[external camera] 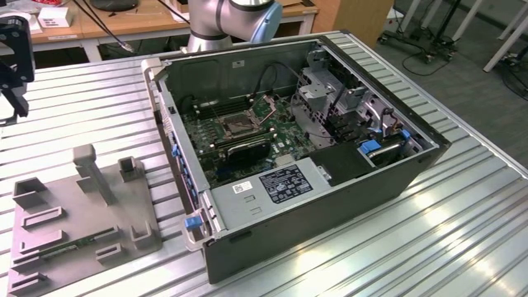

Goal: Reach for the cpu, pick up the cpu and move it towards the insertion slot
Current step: 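Pick up the cpu and move it towards the insertion slot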

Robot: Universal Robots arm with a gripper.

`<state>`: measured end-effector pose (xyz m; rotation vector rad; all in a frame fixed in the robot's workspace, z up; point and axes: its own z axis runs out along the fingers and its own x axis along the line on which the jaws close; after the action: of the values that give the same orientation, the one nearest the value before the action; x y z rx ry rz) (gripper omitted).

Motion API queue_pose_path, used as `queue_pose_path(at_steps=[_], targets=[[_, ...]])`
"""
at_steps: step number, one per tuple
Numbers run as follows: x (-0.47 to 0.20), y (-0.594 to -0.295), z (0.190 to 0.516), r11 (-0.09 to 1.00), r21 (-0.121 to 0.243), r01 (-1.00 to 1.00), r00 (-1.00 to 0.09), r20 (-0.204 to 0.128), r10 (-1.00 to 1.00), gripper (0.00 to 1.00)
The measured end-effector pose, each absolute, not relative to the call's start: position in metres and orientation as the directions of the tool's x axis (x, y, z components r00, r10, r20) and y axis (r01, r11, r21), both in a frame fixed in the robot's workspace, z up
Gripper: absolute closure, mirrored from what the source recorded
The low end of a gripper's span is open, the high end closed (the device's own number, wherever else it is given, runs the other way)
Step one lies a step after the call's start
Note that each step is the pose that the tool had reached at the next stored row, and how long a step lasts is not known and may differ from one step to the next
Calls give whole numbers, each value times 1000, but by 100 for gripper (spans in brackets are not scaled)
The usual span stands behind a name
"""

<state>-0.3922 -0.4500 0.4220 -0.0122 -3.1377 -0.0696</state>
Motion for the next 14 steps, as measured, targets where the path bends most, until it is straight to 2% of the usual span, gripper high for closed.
queue_pose_path(at_steps=[14], targets=[[-383, -450, 422, 999, 44, 8, -1000, 3, 8, 45]])
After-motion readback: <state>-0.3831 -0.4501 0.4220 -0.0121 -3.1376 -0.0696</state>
